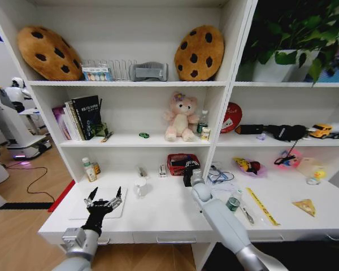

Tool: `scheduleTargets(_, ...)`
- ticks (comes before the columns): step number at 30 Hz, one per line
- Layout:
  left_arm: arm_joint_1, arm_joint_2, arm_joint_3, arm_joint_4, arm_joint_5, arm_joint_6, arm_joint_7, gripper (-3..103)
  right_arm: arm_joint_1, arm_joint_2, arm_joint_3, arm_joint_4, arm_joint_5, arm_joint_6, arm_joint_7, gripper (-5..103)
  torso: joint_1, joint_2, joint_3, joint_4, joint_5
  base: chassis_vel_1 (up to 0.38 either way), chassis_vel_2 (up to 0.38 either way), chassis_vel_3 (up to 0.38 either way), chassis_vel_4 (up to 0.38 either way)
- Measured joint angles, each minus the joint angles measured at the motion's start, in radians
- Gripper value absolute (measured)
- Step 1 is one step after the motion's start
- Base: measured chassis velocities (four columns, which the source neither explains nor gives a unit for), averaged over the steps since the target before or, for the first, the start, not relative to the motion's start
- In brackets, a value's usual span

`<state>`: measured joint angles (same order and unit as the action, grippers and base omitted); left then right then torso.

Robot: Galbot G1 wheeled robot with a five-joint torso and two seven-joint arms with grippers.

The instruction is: Organize the objects on the table.

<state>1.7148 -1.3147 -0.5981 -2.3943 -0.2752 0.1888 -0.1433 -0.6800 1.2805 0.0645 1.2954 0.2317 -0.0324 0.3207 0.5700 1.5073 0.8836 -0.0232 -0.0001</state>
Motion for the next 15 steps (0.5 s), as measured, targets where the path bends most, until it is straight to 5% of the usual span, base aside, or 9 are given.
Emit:
scheduleTargets(10,0.0,0.0,0.0,0.0,0.0,0.0,0.0,100,0.0,0.002,-0.007,-0.011,-0.011,0.003,0.014,5,0.0,0.0,0.0,0.0,0.0,0.0,0.0,0.0,0.0)
scheduleTargets(12,0.0,0.0,0.0,0.0,0.0,0.0,0.0,100,-0.007,-0.001,-0.01,-0.003,-0.013,-0.001,0.03,20,0.0,0.0,0.0,0.0,0.0001,0.0,0.0,0.0,0.0)
scheduleTargets(15,0.0,0.0,0.0,0.0,0.0,0.0,0.0,100,-0.015,-0.004,-0.012,0.009,-0.013,-0.006,0.042,25,0.0,0.0,0.0,-0.0001,0.0001,0.0,0.0,0.0,0.0)
